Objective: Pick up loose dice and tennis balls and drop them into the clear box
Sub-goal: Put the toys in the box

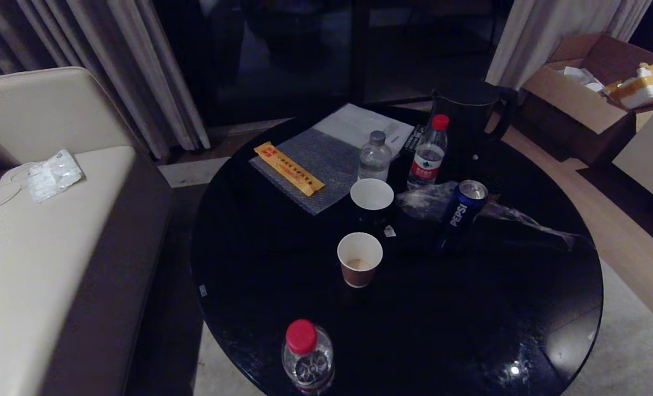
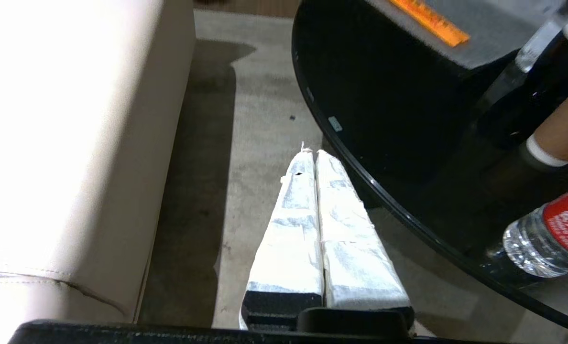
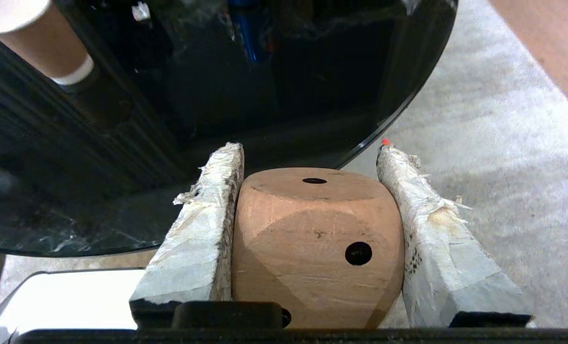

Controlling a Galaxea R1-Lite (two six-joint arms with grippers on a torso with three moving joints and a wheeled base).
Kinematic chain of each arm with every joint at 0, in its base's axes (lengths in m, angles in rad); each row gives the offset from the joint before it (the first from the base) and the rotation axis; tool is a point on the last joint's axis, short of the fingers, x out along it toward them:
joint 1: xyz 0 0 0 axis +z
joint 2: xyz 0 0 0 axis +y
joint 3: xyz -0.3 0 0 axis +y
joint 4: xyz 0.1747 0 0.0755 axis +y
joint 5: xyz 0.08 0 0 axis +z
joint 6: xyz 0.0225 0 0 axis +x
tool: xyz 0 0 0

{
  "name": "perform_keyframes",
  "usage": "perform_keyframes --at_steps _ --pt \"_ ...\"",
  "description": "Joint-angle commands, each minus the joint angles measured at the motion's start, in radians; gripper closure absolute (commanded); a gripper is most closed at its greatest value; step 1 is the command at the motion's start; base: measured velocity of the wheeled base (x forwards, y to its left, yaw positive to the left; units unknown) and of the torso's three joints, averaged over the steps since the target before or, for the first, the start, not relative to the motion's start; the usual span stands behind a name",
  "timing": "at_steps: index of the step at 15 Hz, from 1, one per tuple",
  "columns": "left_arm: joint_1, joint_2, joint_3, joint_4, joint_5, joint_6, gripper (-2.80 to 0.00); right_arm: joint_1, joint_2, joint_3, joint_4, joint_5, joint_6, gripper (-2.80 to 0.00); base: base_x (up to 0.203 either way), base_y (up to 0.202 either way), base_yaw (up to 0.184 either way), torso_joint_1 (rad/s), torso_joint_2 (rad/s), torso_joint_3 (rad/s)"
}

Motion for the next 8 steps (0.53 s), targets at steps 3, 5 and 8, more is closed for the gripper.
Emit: perform_keyframes --at_steps 3,5,8 --pt "0.000 0.002 0.002 0.000 0.001 -0.001 0.00 0.000 0.002 0.000 0.001 0.000 0.000 0.00 0.000 0.000 0.000 -0.002 0.00 0.191" --pt "0.000 0.000 0.002 0.000 0.001 -0.001 0.00 0.000 0.002 0.000 0.002 0.000 0.000 0.00 0.000 0.000 0.000 0.000 0.00 0.200" --pt "0.000 0.000 0.002 0.000 0.001 -0.003 0.00 0.000 0.001 0.000 0.001 0.000 0.000 0.00 0.000 0.000 0.000 0.002 0.01 0.201"
